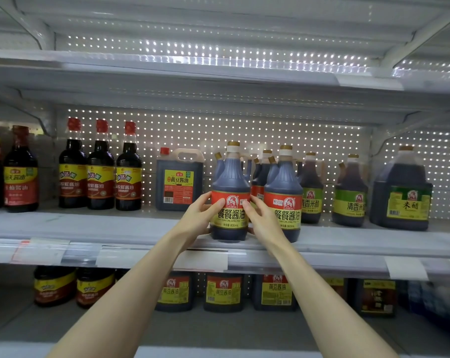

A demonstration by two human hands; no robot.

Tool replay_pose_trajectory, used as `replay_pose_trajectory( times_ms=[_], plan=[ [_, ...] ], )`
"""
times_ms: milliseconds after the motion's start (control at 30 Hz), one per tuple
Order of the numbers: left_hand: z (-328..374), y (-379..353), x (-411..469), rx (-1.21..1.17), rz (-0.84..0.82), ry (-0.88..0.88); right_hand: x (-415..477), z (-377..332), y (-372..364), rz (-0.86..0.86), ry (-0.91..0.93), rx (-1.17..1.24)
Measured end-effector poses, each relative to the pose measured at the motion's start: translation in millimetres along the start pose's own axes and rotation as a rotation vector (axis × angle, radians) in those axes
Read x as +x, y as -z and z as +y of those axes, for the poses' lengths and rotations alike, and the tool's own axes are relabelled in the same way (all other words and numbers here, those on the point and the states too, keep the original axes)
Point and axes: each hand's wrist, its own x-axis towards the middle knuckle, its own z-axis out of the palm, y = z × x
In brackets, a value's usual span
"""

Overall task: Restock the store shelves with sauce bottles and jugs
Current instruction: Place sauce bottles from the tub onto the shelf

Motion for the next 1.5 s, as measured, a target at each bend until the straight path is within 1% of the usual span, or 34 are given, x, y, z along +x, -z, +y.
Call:
replay_pose_trajectory(
  times_ms=[233, 500, 1200, 1500],
  plan=[
    [3, -1, 1, 0.01, -0.072, 0.001, 1, 4, -1, 0.048, 0.035, 0.005],
    [-2, -5, 3, 0.05, 0.003, -0.049, 5, 6, 3, 0.015, 0.003, 0.023],
    [-6, 0, 5, 0.064, 0.005, -0.04, 6, 10, 4, 0.029, 0.004, 0.002],
    [-4, 1, 4, 0.073, -0.01, -0.008, 4, 7, 2, 0.033, -0.006, -0.024]
  ],
)
